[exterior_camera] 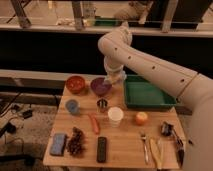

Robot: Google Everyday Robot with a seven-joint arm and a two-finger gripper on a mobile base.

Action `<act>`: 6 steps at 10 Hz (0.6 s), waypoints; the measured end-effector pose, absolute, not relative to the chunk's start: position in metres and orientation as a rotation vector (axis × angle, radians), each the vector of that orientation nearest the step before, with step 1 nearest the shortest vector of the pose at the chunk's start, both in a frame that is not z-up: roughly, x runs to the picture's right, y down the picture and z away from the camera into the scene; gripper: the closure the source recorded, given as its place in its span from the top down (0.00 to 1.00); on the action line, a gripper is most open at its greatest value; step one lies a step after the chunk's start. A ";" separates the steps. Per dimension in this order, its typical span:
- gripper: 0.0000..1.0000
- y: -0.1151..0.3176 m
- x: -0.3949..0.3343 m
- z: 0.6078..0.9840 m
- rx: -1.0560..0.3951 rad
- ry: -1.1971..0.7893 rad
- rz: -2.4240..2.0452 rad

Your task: Place towel in purple bowl

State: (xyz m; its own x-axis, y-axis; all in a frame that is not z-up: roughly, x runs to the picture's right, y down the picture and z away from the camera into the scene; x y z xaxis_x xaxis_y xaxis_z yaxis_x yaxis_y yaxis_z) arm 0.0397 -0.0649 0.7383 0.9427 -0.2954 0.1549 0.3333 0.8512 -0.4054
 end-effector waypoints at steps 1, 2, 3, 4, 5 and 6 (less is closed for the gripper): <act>0.00 -0.073 0.037 0.749 -0.446 -0.088 -0.345; 0.00 -0.076 0.032 0.759 -0.451 -0.092 -0.359; 0.00 -0.077 0.028 0.769 -0.458 -0.096 -0.370; 0.00 -0.078 0.025 0.779 -0.463 -0.100 -0.376; 0.00 -0.080 0.026 0.789 -0.470 -0.099 -0.380; 0.00 -0.085 0.024 0.798 -0.472 -0.099 -0.386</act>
State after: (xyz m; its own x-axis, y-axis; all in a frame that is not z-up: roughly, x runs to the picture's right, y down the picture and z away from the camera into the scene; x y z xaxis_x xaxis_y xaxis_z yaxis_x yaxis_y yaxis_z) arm 0.0244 -0.0849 0.7984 0.9230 -0.3398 0.1807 0.3849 0.8199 -0.4238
